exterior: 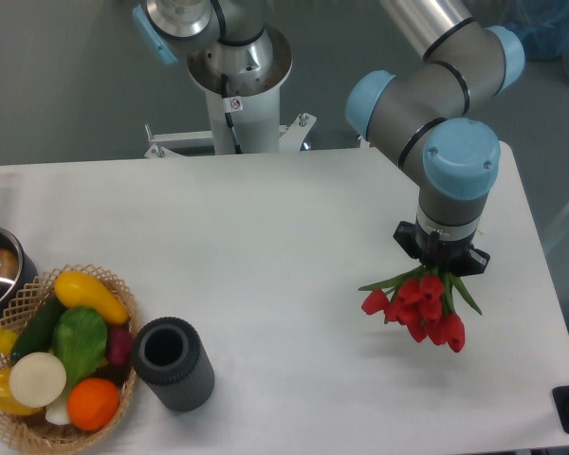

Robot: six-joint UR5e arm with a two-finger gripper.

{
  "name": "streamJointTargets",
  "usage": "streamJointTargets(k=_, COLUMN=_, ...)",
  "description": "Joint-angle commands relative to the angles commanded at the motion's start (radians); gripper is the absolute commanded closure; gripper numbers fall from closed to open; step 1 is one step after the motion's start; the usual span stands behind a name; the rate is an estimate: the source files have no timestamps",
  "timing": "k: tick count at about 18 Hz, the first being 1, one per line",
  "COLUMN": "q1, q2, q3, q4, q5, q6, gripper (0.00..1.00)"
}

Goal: Insert the flowers into the vase
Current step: 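Lift the red tulip bunch in the gripper and swing toward the vase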

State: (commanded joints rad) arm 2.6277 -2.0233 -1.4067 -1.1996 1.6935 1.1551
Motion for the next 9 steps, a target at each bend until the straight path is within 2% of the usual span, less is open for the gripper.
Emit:
streamJointTargets(k=6, q1=0.005, q2=-0.002, q3=0.037, q4=0.009, q5=-0.103, q6=-0.02, gripper=1.0)
streamJointTargets(k=9, q1=0.018, q2=0.008, q3=0.051, q4=0.04, q5=-0.194, q6=-0.015, gripper=1.0)
